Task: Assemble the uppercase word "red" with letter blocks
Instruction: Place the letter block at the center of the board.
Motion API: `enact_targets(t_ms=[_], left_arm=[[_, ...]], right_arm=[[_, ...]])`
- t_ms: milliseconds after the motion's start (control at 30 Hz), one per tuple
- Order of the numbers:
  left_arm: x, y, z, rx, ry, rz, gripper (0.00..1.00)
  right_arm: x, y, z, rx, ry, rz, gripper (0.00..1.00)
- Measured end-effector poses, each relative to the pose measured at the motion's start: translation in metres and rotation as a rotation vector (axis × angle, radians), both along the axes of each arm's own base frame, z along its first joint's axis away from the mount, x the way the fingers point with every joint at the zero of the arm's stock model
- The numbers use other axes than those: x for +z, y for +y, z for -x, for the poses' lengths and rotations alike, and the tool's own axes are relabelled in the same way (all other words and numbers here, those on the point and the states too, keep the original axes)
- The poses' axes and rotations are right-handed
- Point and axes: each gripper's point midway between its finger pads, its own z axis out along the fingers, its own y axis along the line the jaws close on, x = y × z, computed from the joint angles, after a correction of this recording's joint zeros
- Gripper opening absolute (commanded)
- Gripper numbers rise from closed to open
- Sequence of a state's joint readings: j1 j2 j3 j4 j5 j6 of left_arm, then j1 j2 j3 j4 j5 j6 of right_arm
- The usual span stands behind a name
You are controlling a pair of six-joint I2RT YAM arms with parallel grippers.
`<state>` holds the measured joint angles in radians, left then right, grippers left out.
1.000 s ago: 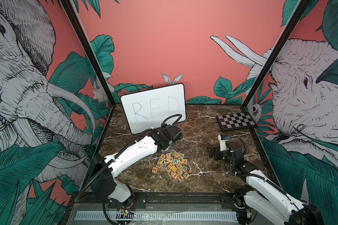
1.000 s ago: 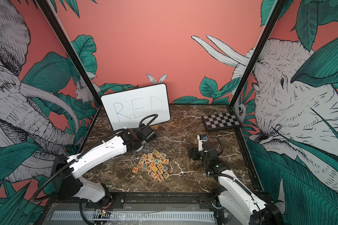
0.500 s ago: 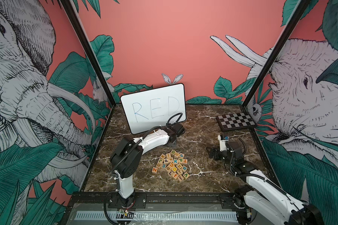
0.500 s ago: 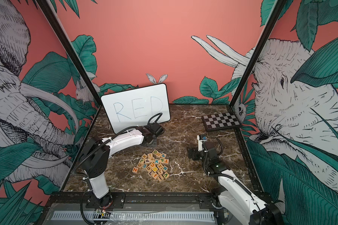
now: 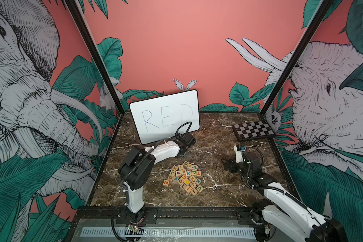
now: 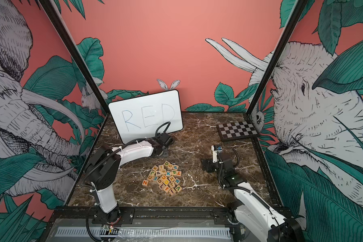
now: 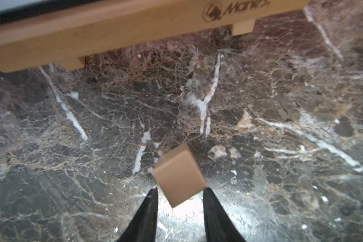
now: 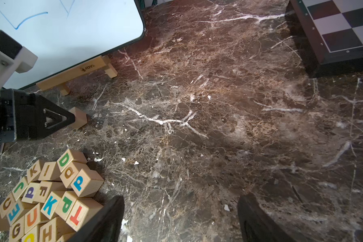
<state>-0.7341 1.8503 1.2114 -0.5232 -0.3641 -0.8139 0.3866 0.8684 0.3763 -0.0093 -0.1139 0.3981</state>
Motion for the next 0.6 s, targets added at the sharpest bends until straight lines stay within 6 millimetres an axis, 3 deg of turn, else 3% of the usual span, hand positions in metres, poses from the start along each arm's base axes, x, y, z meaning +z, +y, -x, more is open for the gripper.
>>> enact_targets(t_ms=[300,433,600], left_arm=[[-0.002,0.002,-0.001,0.009,-0.004,-0.008,0.47],[-0.003,0.009,0.003,0.026,-0.021,-0.011,0.58],[-0.005,0.015,0.008,0.075,-0.042,0.023,0.6]], right_arm=[[-0.001,0.0,-0.001,-0.001,0.003,0.0,0.85],[-0.002,0.001,-0.001,0.0,0.008,0.0,0.85],[-0.002,0.001,-0.001,0.001,0.007,-0.002,0.85]])
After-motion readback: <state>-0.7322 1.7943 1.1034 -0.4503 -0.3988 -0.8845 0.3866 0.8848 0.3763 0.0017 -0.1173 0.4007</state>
